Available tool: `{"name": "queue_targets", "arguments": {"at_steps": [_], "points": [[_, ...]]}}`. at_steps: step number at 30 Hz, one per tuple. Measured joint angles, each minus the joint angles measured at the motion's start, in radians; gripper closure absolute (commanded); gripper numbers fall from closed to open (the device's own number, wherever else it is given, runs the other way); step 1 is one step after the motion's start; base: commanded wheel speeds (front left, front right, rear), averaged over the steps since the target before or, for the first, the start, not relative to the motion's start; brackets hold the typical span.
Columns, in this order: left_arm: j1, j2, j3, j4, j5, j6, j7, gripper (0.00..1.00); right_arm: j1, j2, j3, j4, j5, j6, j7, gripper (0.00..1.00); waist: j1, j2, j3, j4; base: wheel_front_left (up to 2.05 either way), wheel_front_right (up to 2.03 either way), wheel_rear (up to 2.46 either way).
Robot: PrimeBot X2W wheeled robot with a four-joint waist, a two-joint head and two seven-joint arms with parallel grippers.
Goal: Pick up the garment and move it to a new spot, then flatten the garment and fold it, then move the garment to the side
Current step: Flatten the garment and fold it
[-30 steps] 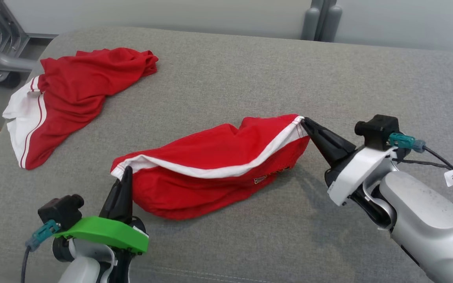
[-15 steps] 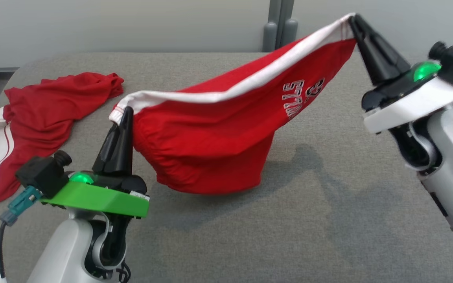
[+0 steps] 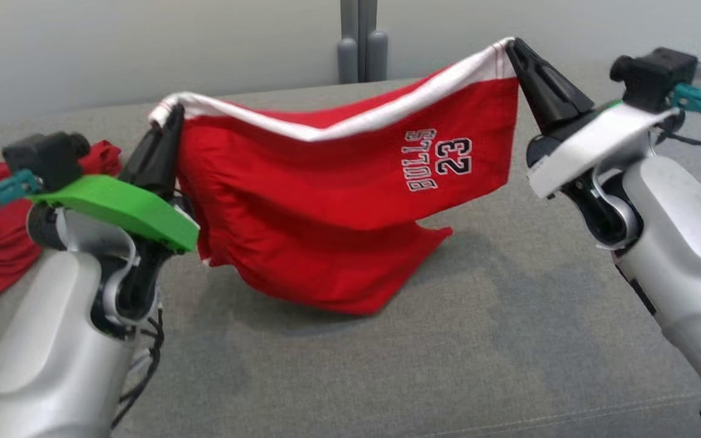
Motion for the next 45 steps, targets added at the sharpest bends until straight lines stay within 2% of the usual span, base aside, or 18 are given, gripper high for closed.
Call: {"name": "queue_targets", "arguments": {"at_steps": [3, 4, 5, 7, 10, 13, 17, 21, 24, 27, 36, 41, 45], "points": [[-0.105, -0.001, 0.058, 0.070, -0.017, 0.022, 0.006, 1.00, -0.133, 0.036, 0.016, 0.081, -0.047, 0.000, 0.023, 1.00, 0.0000, 0.0000, 0.007, -0.020, 0.00, 0.00, 0.00], [-0.153, -0.001, 0.086, 0.071, -0.017, 0.027, -0.007, 1.00, -0.195, 0.044, -0.014, 0.085, -0.067, -0.007, 0.010, 1.00, 0.0000, 0.0000, 0.008, -0.027, 0.00, 0.00, 0.00], [-0.215, -0.003, 0.110, 0.055, -0.016, 0.027, -0.020, 1.00, -0.265, 0.047, -0.063, 0.076, -0.072, -0.030, -0.005, 1.00, 0.0000, -0.0001, 0.009, -0.032, 0.00, 0.00, 0.00], [-0.363, -0.026, 0.135, -0.003, -0.016, 0.027, -0.044, 1.00, -0.404, 0.029, -0.147, 0.035, -0.081, -0.064, -0.031, 1.00, 0.0000, 0.0000, 0.016, -0.038, 0.00, 0.00, 0.00], [-0.484, -0.048, 0.127, -0.061, -0.017, 0.009, -0.052, 1.00, -0.494, -0.009, -0.175, 0.011, -0.095, -0.063, -0.050, 1.00, -0.0001, 0.0000, 0.033, -0.038, 0.00, 0.00, 0.00], [-0.437, -0.045, 0.090, -0.042, -0.034, -0.016, -0.031, 1.00, -0.412, -0.014, -0.129, 0.038, -0.094, -0.043, -0.055, 1.00, 0.0000, 0.0000, 0.056, -0.033, 0.00, 0.00, 0.00], [-0.216, -0.049, -0.022, 0.044, -0.036, -0.062, -0.006, 1.00, -0.163, 0.021, -0.059, 0.086, -0.061, -0.020, -0.054, 1.00, 0.0000, 0.0000, 0.087, -0.023, 0.00, 0.00, 0.00], [0.007, -0.064, -0.124, 0.146, -0.034, -0.113, -0.001, 1.00, 0.097, 0.044, -0.046, 0.127, 0.002, -0.018, -0.055, 1.00, 0.0000, 0.0000, 0.113, -0.007, 0.00, 0.00, 0.00], [0.103, -0.070, -0.126, 0.197, -0.034, -0.119, -0.044, 1.00, 0.217, 0.075, -0.046, 0.132, 0.033, -0.018, -0.055, 1.00, 0.0000, 0.0000, 0.130, 0.002, 0.00, 0.00, 0.00], [0.135, -0.061, -0.115, 0.231, -0.034, -0.130, -0.086, 1.00, 0.263, 0.100, -0.044, 0.123, 0.035, -0.009, -0.057, 1.00, 0.0000, 0.0000, 0.141, 0.000, 0.00, 0.00, 0.00], [0.206, -0.044, -0.092, 0.248, -0.044, -0.158, -0.211, 1.00, 0.354, 0.082, -0.091, 0.057, -0.002, -0.001, -0.059, 1.00, 0.0000, 0.0000, 0.104, -0.026, 0.00, 0.00, 0.00], [0.299, -0.032, -0.100, 0.243, -0.064, -0.162, -0.220, 1.00, 0.442, 0.067, -0.127, 0.017, -0.004, 0.000, -0.059, 1.00, 0.0000, 0.0000, 0.068, -0.034, 0.00, 0.00, 0.00], [0.363, -0.009, -0.116, 0.238, -0.073, -0.163, -0.220, 1.00, 0.507, 0.067, -0.116, -0.011, -0.004, 0.008, -0.059, 1.00, 0.0000, 0.0000, 0.040, -0.034, 0.00, 0.00, 0.00]]}}
